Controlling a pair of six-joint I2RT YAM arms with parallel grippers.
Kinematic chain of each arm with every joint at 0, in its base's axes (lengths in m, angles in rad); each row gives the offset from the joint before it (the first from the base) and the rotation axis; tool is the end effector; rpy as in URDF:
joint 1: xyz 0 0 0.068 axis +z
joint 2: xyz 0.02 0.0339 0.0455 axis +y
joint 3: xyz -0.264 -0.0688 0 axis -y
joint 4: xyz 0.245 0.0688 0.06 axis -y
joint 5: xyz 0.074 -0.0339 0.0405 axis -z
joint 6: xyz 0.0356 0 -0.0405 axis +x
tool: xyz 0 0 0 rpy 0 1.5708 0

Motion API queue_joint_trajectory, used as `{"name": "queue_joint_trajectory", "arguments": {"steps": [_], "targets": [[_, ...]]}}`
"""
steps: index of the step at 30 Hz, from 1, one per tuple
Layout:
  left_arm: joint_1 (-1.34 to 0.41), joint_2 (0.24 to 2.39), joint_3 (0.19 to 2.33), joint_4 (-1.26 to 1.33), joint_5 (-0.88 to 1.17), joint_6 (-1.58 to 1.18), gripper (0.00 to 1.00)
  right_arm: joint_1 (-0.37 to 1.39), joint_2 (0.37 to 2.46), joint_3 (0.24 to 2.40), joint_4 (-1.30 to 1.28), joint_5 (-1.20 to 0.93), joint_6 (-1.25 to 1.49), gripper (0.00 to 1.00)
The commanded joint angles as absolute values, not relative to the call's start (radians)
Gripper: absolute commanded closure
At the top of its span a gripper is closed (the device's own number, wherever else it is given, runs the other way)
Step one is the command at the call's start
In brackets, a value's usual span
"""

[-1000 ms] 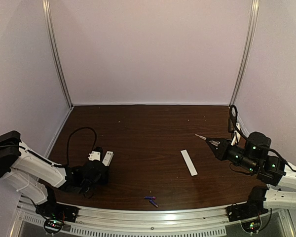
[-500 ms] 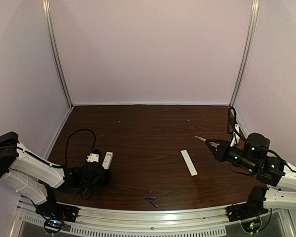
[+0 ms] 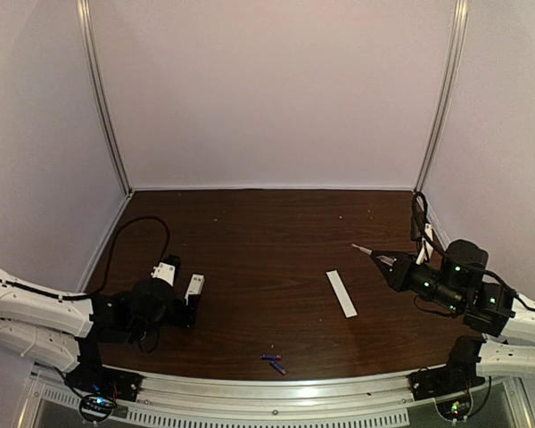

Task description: Unload the batteries from the remote control

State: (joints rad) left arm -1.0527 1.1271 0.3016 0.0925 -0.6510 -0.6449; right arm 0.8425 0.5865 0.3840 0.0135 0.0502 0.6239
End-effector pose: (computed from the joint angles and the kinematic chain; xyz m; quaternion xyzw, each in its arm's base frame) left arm 0.1143 -0.1570 0.1441 0.0479 0.8740 -0.0962 0.4739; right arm 0.1077 0.1181 0.2485 -0.0681 0.7676 0.4120 0.4863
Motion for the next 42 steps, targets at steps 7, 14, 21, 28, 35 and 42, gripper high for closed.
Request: {"name": "queue_joint_trajectory", "arguments": {"steps": [7,14,21,28,35,42], "targets": [[-1.075,1.025,0.398,0.161,-0.560,-0.359,0.11,0.848,0.595,0.366,0.055,0.009,0.624,1.00],[-1.129,1.084,0.513,0.204,-0.453,-0.176,0.11,0.848,0.648,0.369,0.097,-0.074,0.632,1.00],[-1.246,1.280,0.713,0.227,-0.399,0.068,0.13,0.850,0.721,0.382,0.152,-0.214,0.625,1.00],[-1.313,1.462,0.861,0.245,-0.286,0.260,0.17,0.856,0.787,0.385,0.238,-0.378,0.641,1.00],[-1.327,1.522,0.940,0.244,-0.171,0.385,0.19,0.867,0.831,0.387,0.292,-0.452,0.652,1.00],[-1.326,1.589,1.026,0.192,-0.126,0.446,0.29,0.894,0.884,0.401,0.314,-0.482,0.644,1.00]]}}
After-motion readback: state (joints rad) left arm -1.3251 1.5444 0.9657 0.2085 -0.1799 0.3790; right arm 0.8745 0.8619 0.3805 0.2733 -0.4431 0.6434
